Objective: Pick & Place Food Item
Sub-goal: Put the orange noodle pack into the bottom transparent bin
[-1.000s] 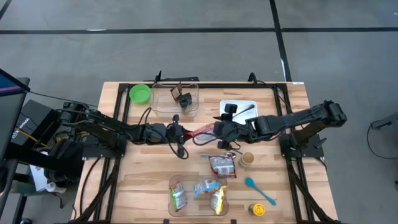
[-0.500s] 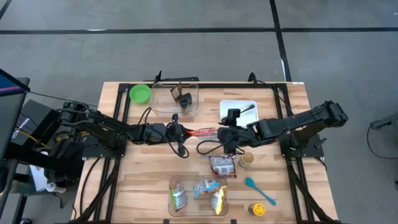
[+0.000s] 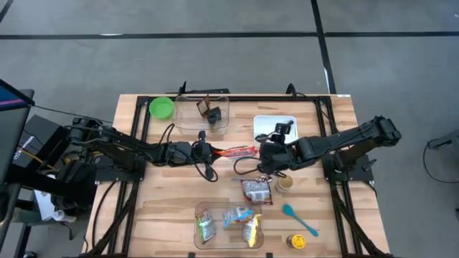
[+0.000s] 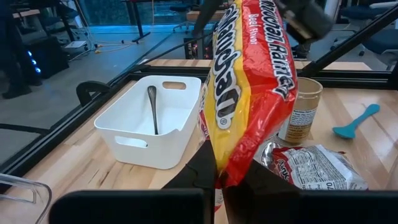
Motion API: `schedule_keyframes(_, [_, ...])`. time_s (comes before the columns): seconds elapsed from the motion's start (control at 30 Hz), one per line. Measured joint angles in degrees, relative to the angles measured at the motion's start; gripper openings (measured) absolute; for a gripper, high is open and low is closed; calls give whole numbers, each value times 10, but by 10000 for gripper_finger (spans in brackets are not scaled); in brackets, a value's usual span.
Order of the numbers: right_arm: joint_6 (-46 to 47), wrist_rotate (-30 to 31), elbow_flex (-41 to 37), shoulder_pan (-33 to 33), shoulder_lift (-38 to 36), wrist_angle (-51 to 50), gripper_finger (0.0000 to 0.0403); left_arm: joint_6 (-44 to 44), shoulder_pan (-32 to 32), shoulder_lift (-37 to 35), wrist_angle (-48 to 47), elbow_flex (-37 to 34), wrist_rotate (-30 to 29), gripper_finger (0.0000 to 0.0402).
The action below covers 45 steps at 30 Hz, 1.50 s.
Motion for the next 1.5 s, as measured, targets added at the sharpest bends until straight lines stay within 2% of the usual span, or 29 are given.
schedule_keyframes(0.2, [108,56,0,-2,0,-98,98,0,0,0,0,0,0,2])
schedule_keyframes(0.37, [203,90,-1,-13,0,-168,69,4,0,-1,0,0,0,4])
schedule_keyframes(0.67, [247,145,-27,-59,0,-190,3,36,-1,-28,-3,0,-1,4])
schedule_keyframes(0.83, [291,194,-27,-68,-11,-229,7,86,-13,-53,-5,0,-2,2])
schedule_keyframes(0.97, [350,219,-27,-58,-42,-269,2,93,-15,-71,-21,0,-3,4])
schedule_keyframes(1.2, [399,222,-27,-11,-118,-280,1,108,-15,-76,-69,0,-30,2])
schedule_keyframes(1.33, [429,222,-27,6,-146,-279,1,170,-24,-76,-94,0,-32,2])
schedule_keyframes(1.5, [456,223,-27,22,-158,-278,0,289,-46,-76,-94,0,-32,4])
